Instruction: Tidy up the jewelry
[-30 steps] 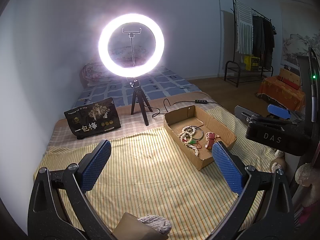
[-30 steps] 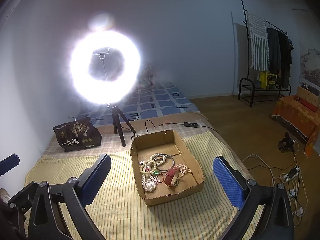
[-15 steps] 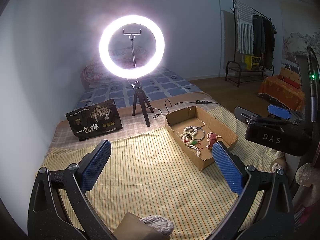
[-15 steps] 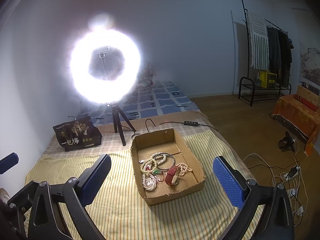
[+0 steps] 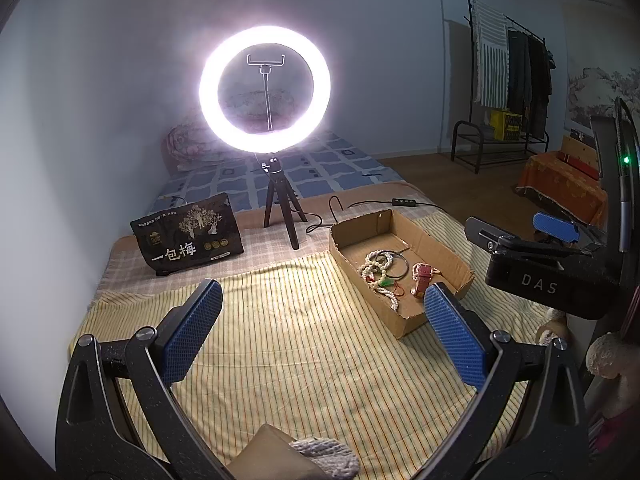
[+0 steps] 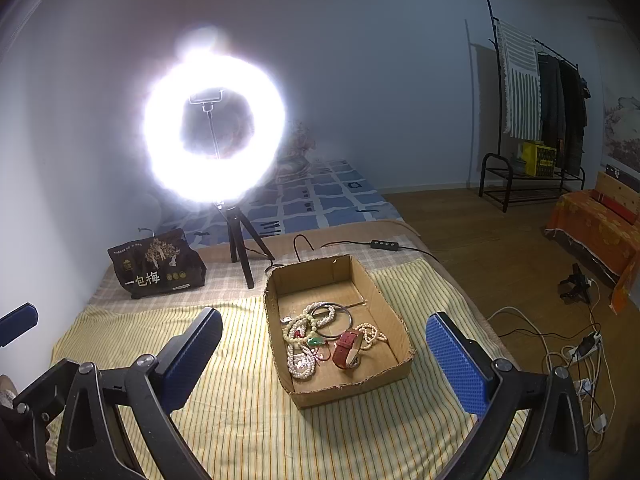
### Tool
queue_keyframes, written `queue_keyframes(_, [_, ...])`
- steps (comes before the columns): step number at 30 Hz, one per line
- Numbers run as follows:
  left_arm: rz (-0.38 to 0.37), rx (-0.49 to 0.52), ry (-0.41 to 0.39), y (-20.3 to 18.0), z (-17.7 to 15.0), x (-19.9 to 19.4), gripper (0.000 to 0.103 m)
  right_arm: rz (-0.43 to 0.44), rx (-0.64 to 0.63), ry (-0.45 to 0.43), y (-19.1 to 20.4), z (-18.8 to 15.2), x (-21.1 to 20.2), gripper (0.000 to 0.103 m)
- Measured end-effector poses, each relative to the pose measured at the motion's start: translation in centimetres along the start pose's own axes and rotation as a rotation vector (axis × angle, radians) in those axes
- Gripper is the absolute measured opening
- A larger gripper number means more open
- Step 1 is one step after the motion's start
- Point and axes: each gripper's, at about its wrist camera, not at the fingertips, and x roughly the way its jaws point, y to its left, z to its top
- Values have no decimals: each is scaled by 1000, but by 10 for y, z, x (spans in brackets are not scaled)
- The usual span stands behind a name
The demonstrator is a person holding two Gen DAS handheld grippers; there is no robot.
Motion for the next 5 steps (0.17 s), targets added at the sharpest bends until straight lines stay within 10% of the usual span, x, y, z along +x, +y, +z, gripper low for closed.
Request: queue_keyframes(5, [11, -6, -12, 0, -3, 0, 103, 4, -6, 6, 0, -1, 1, 103])
